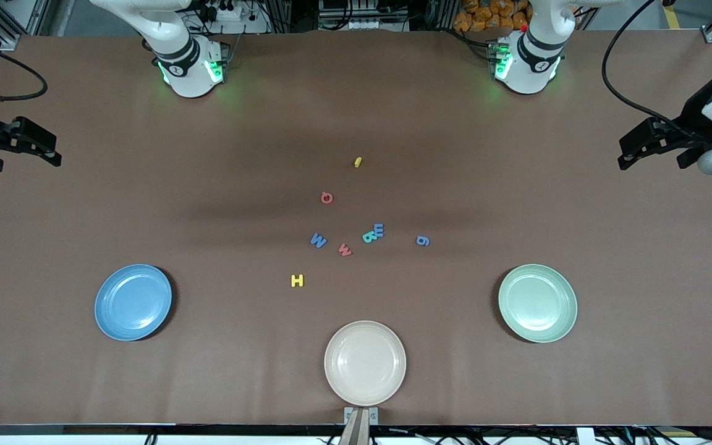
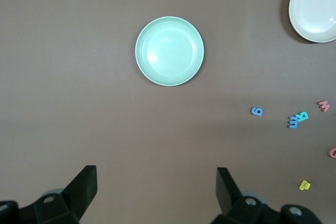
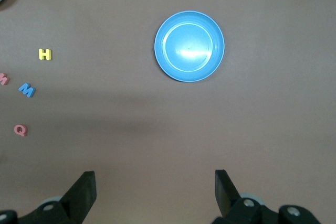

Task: Sort uppercase to blue plate, lowercase to green plate
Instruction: 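Raise both grippers from the rest pose toward the letters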

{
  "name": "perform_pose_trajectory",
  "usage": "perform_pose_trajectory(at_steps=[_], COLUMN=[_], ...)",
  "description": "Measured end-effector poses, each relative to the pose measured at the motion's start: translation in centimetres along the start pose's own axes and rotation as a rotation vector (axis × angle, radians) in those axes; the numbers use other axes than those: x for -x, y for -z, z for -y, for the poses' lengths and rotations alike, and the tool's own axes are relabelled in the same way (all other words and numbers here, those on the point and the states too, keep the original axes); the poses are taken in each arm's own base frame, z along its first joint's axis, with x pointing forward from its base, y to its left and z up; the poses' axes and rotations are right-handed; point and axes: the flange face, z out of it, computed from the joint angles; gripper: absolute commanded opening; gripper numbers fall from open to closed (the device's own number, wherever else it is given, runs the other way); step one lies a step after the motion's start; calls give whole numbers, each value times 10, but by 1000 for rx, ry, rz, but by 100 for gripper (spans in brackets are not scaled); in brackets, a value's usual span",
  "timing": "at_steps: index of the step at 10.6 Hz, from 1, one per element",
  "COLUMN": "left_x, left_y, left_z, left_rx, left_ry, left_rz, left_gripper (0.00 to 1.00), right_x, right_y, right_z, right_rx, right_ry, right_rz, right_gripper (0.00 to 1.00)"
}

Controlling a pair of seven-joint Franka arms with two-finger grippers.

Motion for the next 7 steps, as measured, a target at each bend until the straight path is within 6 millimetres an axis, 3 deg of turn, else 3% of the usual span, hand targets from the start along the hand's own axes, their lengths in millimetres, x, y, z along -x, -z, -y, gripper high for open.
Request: perform_pose_trajectory(at_steps=[5, 7], left_x=[0, -3], left_y=[-3, -20], left_z=[-2, -14], left_rx=[0, 12], left_ry=[-59, -121], left_rz=[9, 40], left_gripper=[100, 100], right_x=[0, 0], right_y=[-7, -12], right_z=[-3, -3], right_rx=[-2, -3], right_ry=[-6, -6], right_rz=[15, 25], right_gripper=[100, 100])
